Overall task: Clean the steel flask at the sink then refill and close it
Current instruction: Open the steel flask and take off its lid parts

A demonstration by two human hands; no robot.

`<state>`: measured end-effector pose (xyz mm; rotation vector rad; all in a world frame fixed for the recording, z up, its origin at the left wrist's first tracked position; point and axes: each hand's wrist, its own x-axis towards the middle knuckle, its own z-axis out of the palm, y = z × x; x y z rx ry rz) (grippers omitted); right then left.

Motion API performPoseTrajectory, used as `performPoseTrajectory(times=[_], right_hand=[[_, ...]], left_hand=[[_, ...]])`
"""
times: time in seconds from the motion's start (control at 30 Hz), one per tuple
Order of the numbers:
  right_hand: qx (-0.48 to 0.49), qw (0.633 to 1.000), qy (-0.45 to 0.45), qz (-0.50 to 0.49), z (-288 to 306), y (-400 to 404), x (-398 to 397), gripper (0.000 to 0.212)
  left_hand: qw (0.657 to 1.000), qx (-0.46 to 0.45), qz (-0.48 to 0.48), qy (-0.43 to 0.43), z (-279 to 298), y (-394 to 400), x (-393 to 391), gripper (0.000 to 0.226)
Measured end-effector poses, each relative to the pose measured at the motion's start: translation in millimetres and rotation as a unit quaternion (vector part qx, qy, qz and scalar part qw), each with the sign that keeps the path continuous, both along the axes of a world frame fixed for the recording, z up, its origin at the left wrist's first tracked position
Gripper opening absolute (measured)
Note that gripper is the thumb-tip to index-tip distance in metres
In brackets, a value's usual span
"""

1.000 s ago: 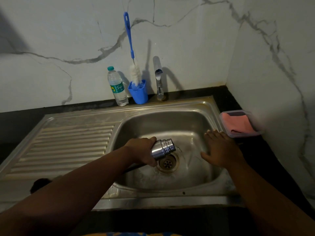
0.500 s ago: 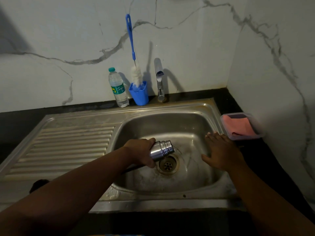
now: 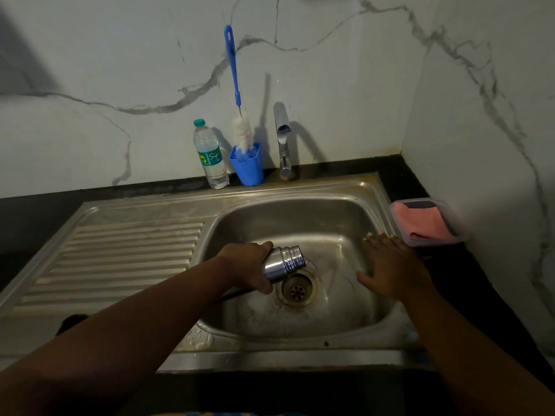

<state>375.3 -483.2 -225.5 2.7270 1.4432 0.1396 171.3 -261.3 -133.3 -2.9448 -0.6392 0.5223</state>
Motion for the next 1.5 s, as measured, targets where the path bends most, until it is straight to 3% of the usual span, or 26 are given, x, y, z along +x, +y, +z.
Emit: performPoseTrajectory(times=[1.5], right_hand=[[0.004, 1.0, -0.016, 0.011, 0.6, -0.8, 0.3, 0.084]], left_hand=[[1.0, 0.002, -0.016, 0.021, 0.4, -4.6, 18.4, 0.078]])
